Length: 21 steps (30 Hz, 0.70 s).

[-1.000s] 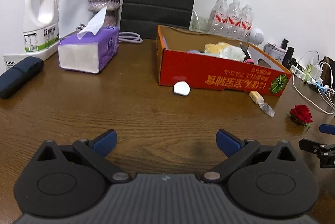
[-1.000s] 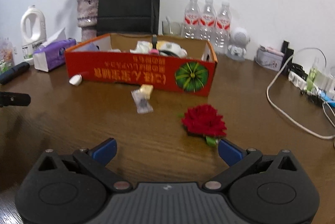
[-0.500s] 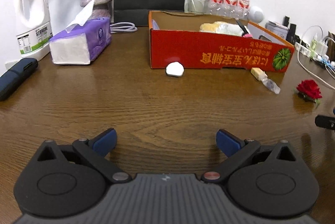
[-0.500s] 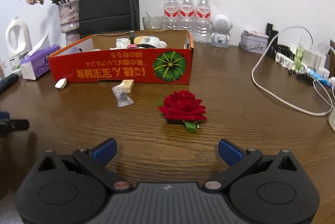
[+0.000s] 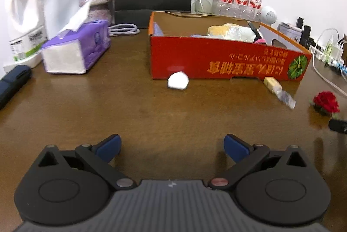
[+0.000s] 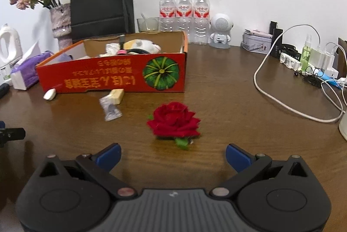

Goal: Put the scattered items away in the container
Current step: 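Grasp the red rose with the right gripper while the left grasps the white cap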

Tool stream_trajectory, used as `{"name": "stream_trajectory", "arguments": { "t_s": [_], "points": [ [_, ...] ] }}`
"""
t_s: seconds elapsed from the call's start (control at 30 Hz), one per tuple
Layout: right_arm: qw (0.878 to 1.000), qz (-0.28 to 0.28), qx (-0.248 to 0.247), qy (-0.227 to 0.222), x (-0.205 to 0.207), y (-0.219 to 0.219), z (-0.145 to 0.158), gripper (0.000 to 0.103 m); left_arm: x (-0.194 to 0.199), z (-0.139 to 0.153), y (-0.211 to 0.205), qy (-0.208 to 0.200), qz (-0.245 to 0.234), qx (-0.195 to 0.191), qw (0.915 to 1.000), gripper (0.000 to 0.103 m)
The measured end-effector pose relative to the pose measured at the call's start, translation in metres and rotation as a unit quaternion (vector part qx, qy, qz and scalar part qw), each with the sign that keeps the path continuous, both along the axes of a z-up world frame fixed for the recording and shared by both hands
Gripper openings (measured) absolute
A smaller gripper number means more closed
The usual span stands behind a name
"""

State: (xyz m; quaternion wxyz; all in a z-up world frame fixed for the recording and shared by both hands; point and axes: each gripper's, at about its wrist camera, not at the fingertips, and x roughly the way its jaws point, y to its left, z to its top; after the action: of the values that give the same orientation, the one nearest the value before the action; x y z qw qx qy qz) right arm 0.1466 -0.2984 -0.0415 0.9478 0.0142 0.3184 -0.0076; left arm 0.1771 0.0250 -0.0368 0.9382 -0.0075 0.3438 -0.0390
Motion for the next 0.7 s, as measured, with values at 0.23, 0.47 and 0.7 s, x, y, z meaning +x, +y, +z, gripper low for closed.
{"name": "stream_trajectory", "arguments": {
  "t_s": [0.23, 0.47, 0.7],
  "points": [
    [1.0, 0.004, 0.003, 0.017, 0.028, -0.014, -0.003, 0.09, 0.053, -0.003, -0.007, 0.002, 0.004, 0.012, 0.9999, 0.103],
    [1.0, 0.023, -0.001, 0.009, 0.046, -0.01, -0.001, 0.073, 0.085, -0.006, -0.011, -0.003, 0.009, 0.019, 0.9998, 0.097],
    [0.999, 0.038, -0.006, 0.01, 0.047, -0.006, -0.002, 0.057, 0.091, -0.001, -0.015, -0.016, -0.001, 0.025, 0.9996, 0.045]
  ]
}}
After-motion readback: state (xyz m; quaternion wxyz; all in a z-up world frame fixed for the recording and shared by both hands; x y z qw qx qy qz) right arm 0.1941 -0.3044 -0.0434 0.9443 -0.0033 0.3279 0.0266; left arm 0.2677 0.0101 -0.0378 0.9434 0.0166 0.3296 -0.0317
